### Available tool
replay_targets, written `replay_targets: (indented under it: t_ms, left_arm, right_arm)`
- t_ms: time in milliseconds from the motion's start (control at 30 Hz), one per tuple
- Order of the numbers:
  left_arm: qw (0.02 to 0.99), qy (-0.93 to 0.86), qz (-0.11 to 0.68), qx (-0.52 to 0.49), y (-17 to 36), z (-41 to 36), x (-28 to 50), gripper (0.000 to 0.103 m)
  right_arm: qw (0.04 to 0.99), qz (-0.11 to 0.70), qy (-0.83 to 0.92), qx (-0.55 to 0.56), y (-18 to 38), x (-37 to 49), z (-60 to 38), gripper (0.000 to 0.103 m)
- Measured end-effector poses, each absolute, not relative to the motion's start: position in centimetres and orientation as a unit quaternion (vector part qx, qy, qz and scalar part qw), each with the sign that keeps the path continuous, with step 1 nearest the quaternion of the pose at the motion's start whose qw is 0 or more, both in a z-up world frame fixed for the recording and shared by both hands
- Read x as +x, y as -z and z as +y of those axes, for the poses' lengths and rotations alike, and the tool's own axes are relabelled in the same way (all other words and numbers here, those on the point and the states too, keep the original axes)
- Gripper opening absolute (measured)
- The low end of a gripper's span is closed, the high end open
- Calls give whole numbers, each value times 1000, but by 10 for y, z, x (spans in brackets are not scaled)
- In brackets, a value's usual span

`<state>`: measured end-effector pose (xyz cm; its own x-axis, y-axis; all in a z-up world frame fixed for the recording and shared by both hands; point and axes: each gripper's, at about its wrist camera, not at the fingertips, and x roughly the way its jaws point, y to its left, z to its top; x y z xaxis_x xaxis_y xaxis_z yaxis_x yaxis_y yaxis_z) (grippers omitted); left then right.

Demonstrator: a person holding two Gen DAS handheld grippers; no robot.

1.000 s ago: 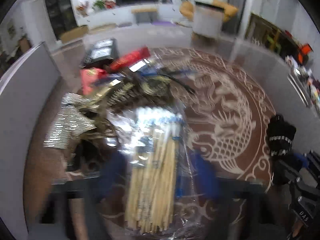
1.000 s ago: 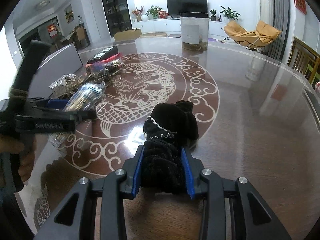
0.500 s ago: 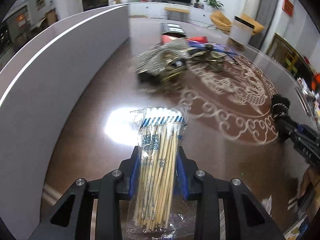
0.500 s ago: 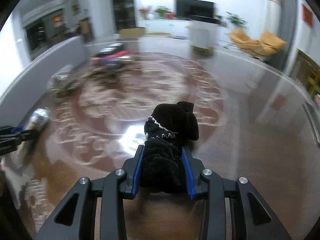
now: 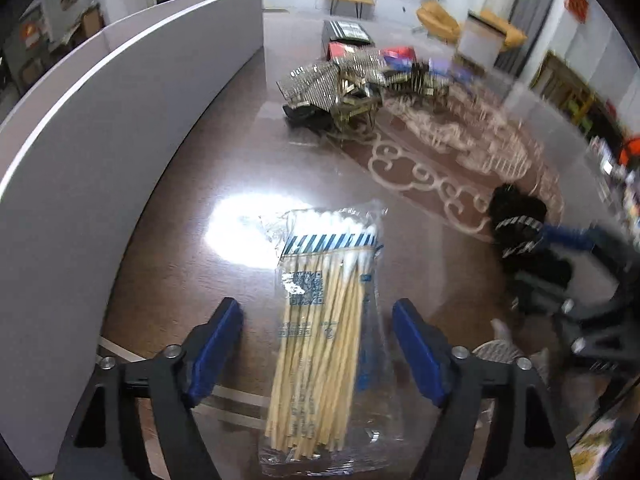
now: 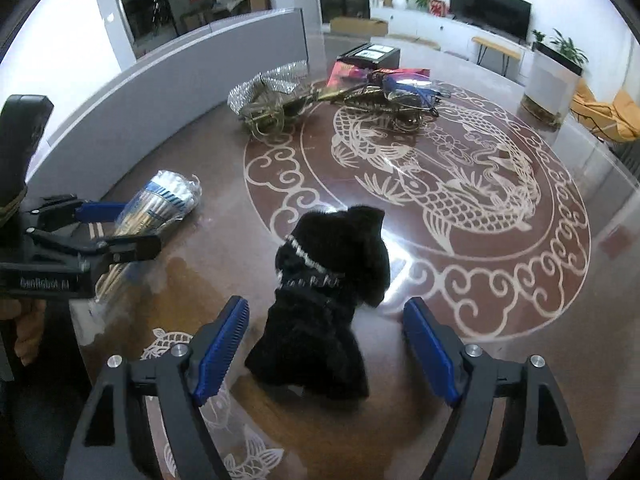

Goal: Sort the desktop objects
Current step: 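Carry the hat and chopstick bag into the enclosure and open both tools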

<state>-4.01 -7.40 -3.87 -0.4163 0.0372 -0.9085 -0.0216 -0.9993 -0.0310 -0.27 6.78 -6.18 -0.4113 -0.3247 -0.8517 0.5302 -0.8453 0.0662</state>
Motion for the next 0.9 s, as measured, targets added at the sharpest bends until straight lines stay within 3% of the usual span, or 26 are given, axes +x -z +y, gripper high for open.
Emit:
replay_targets:
  t_ms: [100, 133, 167, 233, 400, 567, 733, 900]
  left_arm:
    - [18, -839, 14, -544, 40, -70, -39, 79]
    - [20, -842, 15, -540, 38, -70, -38, 62]
    - [25, -845, 16, -533, 35, -71, -37, 34]
    - [29, -847, 21, -531, 29, -73, -35, 28]
    - [45, -861, -25, -506, 1, -95, -19, 27]
    - [37, -893, -51, -445, -72, -131, -1, 27]
    - [-23, -910, -60, -410, -127, -205, 3, 27]
    - [-99, -899, -89, -417, -137, -292, -17, 27]
  right_arm:
    - [266, 123, 817, 496, 63, -10, 58, 74]
    - [262, 131, 815, 500, 63, -12, 56, 54]
    - [257, 143, 816, 497, 61, -12, 55, 34]
    - [258, 137, 814, 503, 55, -13, 57, 34]
    - [275, 118, 821, 487, 17, -8, 64, 34]
    - [304, 125, 830, 452, -33, -14, 44, 34]
    - [357, 136, 839, 388, -102, -23, -22, 34]
    - [423, 141, 834, 325, -150, -31, -117, 34]
